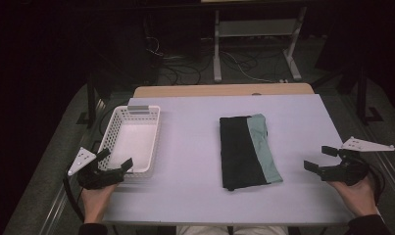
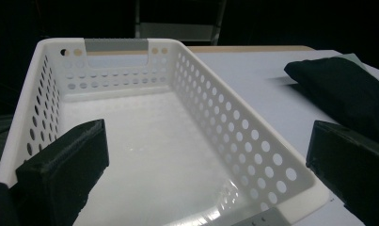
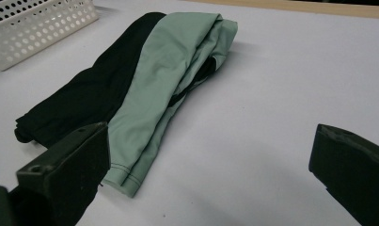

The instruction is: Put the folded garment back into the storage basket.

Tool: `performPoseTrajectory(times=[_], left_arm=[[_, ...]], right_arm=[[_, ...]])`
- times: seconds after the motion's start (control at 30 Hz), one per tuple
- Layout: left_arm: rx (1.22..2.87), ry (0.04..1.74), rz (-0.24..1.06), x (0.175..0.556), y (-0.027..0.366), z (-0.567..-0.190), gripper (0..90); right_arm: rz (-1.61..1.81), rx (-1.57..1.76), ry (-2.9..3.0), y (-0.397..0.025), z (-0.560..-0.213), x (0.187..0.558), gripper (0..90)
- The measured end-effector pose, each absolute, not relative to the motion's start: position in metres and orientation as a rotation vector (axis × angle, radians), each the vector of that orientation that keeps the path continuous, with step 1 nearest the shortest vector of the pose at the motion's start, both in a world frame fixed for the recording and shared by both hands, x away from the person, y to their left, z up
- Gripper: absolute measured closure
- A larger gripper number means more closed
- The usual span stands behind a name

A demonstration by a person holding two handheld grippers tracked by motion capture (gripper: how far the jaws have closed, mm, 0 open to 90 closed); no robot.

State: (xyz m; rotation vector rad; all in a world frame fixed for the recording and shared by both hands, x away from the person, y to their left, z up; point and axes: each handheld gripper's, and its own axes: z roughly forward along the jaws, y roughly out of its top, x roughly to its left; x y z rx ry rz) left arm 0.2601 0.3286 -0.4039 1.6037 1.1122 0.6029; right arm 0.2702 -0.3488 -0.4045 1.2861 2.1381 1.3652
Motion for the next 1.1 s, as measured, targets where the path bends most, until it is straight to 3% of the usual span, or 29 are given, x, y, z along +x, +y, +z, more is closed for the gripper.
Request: performPoseTrajectory(times=[1.1], left_arm=[[1.605, 1.093, 0.585, 0.262, 0.3218, -0.3992, 0.0]], right_arm=[[1.41, 1.253, 2.145, -0.3454, -0.3955, 0.2637, 0.0]])
